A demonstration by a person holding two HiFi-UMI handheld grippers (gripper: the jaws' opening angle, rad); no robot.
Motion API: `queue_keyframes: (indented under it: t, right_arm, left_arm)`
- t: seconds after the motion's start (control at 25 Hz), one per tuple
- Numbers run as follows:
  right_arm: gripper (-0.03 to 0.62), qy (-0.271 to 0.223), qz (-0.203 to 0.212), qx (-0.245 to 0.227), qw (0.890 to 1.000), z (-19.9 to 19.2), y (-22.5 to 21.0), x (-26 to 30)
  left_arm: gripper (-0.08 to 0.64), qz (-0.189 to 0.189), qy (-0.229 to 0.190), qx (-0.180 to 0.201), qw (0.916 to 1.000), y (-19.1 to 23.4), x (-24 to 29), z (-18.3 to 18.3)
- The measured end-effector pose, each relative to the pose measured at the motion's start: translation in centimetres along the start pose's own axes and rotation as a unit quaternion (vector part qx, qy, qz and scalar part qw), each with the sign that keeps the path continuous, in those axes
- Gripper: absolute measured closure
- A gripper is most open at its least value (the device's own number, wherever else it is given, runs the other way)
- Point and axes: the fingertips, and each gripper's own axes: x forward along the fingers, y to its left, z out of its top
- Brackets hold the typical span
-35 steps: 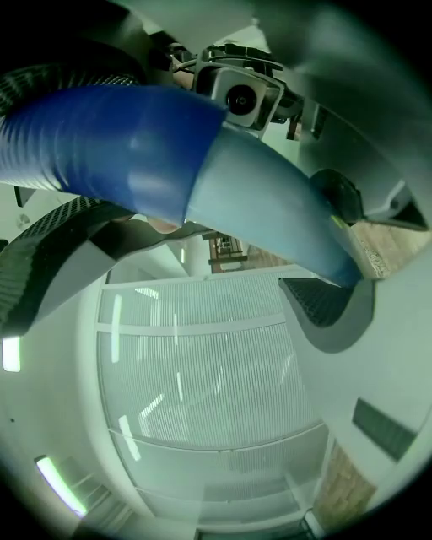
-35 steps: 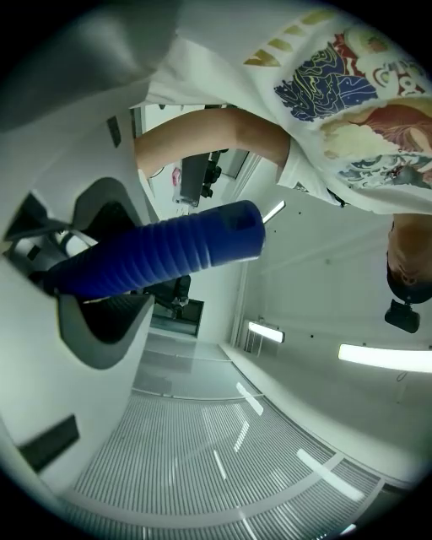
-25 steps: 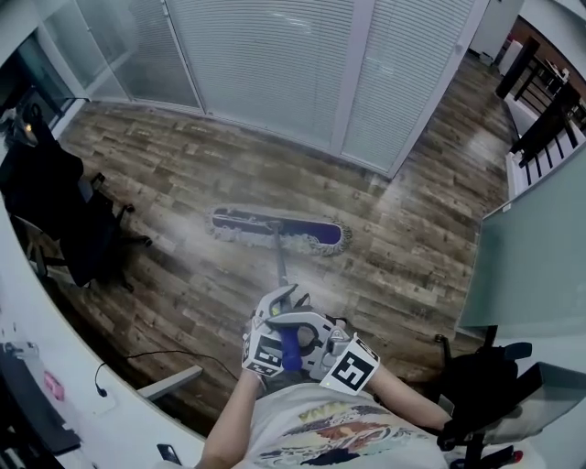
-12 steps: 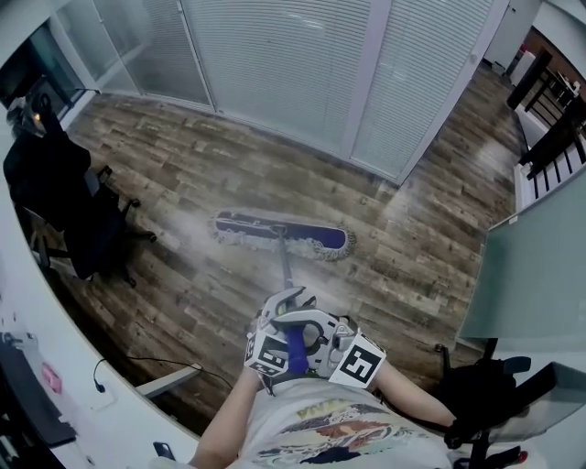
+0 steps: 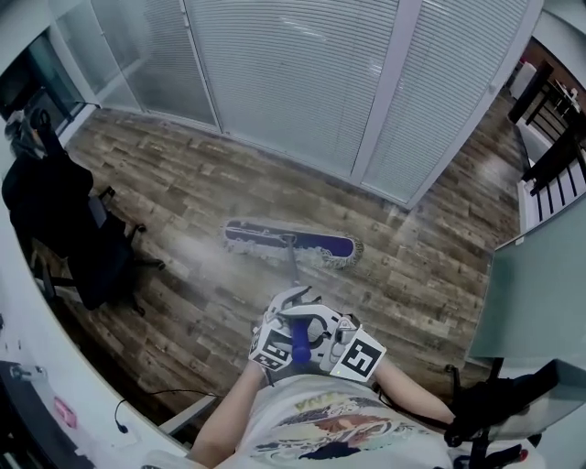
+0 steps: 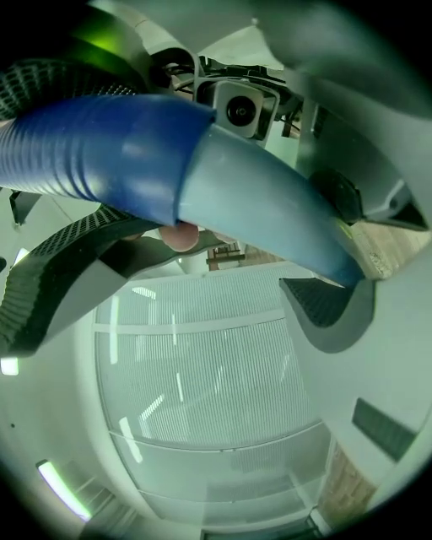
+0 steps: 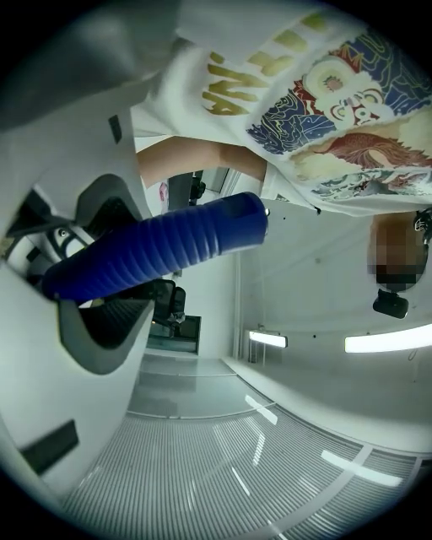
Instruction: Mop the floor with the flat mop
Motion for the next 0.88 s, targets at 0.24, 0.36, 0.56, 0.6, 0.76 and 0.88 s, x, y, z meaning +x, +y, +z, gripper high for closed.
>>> queue_keyframes:
  t: [0.24,0.36,0.56,0.6,0.76,0.88]
  right_arm:
    - [0.414,0.011,-0.019,-0.011,1.0,-0.5,-5.8,5.1]
    - [0.414,0.018,-0.019,-0.008,1.0,-1.1,-7.7,5.8]
    - [0.411,0.022,-0.025,-0.009,0.999,-2.0,-11.9,6.9]
    - [0.411,0.022,-0.025,-0.009,0.999,-2.2,-12.8,7.1]
    - [0.407,0.016,-0.026,-0.002,1.0,-2.9,-17.6,7.5]
    - [0.4,0.002,-0.031,0.006,1.0,-3.4,-21.7,7.8]
  left_arm:
    - [0.449,-0.013,-0.007,0.003,0.9999,7.3,1.0,-0.6]
    - [0.449,-0.014,-0.01,0.003,0.9998,9.0,2.0,-0.8]
    - [0.448,-0.018,-0.012,0.008,0.9997,12.7,4.4,-0.6]
    - [0.448,-0.019,-0.012,0.008,0.9997,13.5,5.0,-0.6]
    - [0.448,-0.018,-0.012,0.008,0.9997,17.1,8.2,-0.2]
    - [0.448,-0.02,-0.012,0.01,0.9997,20.0,10.9,0.0]
